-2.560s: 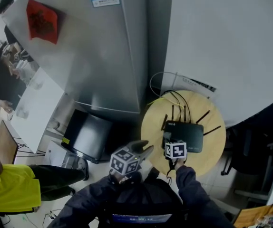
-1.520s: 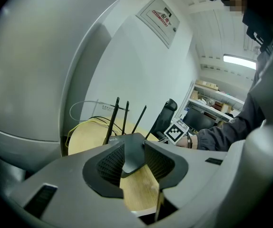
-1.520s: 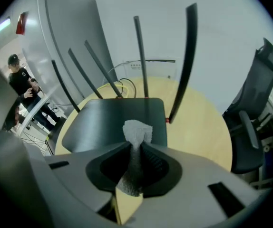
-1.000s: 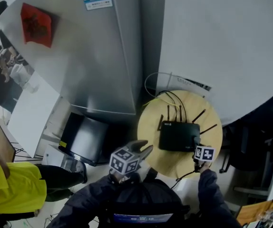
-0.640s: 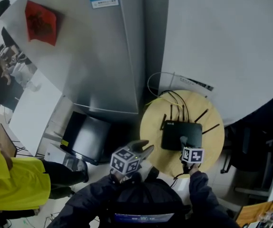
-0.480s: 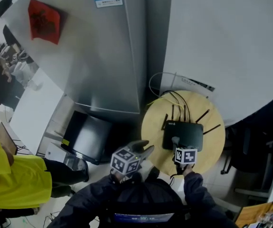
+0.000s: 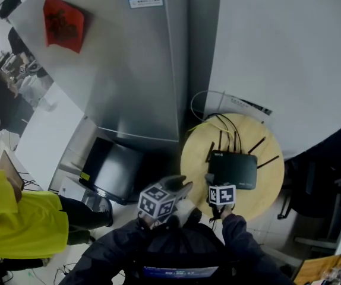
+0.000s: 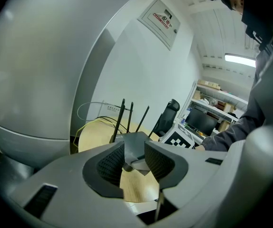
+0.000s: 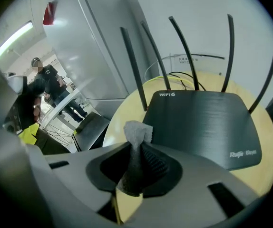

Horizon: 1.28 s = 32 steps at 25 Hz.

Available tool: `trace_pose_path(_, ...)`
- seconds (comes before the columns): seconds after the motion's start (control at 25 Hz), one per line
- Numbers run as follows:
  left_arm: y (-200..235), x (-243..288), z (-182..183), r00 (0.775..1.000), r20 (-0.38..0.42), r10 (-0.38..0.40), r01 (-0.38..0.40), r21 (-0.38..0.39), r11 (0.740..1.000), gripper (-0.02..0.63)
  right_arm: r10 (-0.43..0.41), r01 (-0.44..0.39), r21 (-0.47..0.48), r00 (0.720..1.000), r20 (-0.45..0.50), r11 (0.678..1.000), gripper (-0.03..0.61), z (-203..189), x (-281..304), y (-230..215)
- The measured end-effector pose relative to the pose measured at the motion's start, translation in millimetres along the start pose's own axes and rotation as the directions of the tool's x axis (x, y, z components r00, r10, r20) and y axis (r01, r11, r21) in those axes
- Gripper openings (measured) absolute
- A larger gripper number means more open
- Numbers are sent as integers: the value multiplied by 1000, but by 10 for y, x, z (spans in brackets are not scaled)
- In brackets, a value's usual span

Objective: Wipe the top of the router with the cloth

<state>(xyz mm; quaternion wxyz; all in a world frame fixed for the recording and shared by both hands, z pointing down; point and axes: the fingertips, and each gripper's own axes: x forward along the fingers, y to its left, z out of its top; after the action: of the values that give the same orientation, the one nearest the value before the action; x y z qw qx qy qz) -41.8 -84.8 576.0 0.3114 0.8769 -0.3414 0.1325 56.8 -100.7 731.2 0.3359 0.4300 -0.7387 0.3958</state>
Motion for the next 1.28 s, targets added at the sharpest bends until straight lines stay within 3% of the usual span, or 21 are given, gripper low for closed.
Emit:
trace_pose_path(0.32,-58,95,0,1000,-3,-21,21,5,1000,129,-54,53,36,999,4,998,87,-127,-246,-507)
trace_pose_path(0.76,-167,286,27,998,-22,-54,55,23,998,129,-143,137,157,989,29,978,87,-341,-649,-1399)
trace_pose_path(1.28,-296,552,28,995,-54,-78,80,35,996,129,-165,156,224,986,23,962,87,-602,-883,-1856)
